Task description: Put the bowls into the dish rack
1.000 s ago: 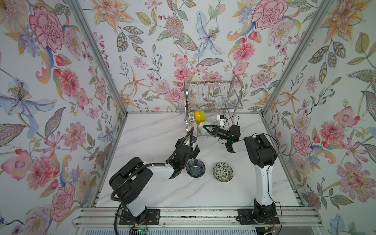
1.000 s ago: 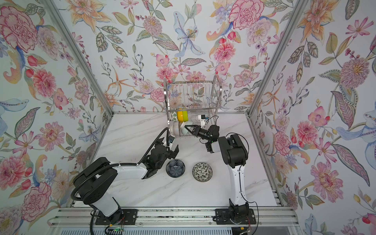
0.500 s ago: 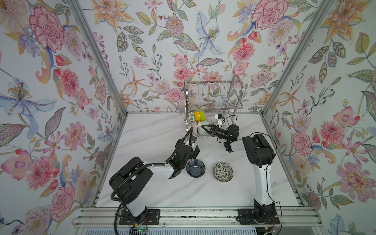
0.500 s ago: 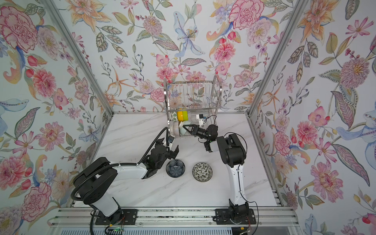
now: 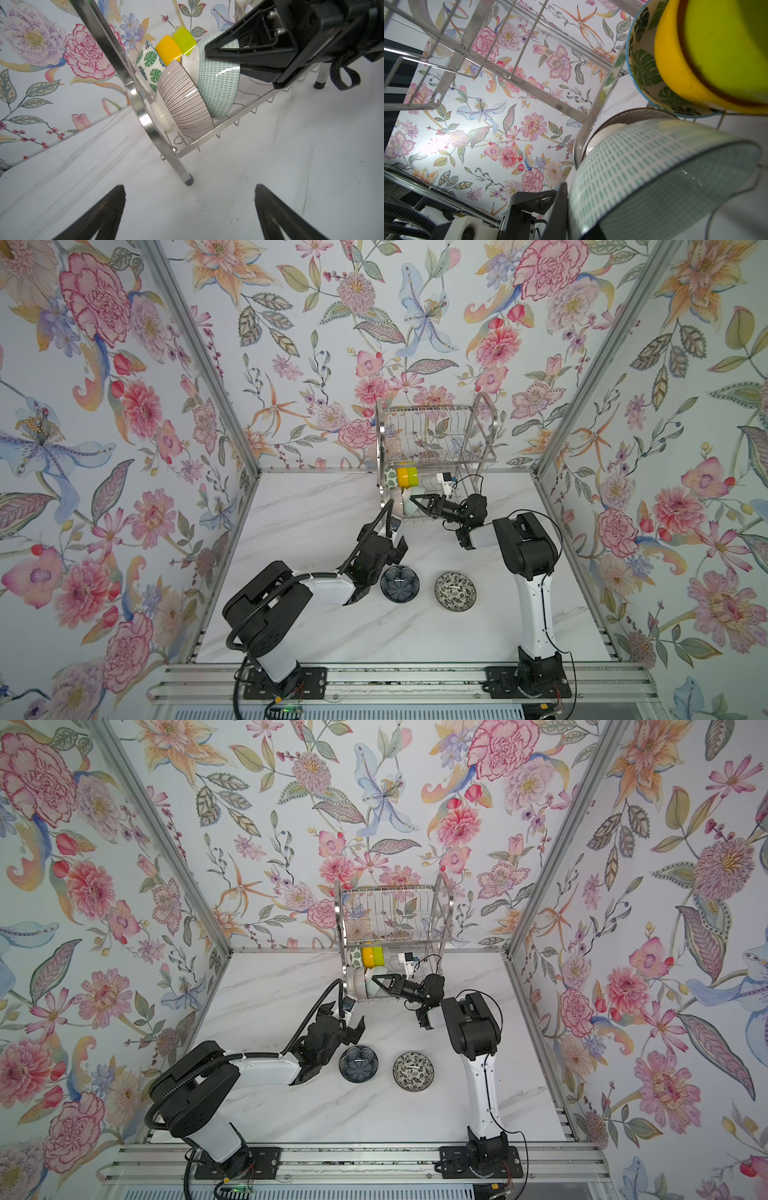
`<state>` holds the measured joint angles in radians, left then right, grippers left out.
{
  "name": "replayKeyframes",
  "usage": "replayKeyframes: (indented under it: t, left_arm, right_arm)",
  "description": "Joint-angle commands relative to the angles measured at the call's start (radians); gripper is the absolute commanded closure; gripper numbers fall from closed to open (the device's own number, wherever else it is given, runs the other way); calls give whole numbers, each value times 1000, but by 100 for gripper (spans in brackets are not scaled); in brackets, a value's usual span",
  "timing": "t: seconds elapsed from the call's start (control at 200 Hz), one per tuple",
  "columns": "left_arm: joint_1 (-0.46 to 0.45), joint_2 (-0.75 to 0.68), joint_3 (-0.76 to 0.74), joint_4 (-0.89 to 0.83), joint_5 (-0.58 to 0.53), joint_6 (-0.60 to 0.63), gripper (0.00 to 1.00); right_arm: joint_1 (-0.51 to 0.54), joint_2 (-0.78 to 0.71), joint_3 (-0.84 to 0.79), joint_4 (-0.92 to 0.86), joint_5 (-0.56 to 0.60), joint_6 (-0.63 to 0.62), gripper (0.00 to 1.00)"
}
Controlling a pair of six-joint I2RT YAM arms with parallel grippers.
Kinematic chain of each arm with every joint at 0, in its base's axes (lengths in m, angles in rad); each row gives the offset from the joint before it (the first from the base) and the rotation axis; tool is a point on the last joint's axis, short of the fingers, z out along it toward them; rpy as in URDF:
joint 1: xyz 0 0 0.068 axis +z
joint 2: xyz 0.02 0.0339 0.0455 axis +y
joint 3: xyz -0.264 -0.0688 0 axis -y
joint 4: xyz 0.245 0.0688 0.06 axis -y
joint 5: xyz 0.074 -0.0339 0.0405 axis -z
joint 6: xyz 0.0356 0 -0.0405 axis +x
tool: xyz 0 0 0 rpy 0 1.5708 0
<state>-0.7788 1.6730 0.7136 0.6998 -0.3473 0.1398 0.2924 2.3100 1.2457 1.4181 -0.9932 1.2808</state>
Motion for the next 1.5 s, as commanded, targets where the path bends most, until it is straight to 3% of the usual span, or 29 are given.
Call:
replayKeyframes:
  t: [0.0, 1.496]
  left_arm:
    - [9, 1, 2, -7, -2, -13, 1]
    - [11, -3, -2, -4, 2, -22, 1]
  right_arm:
    - [-1, 32, 28, 26, -23, -6, 100]
    - [-12, -36, -19, -547, -55, -428, 100]
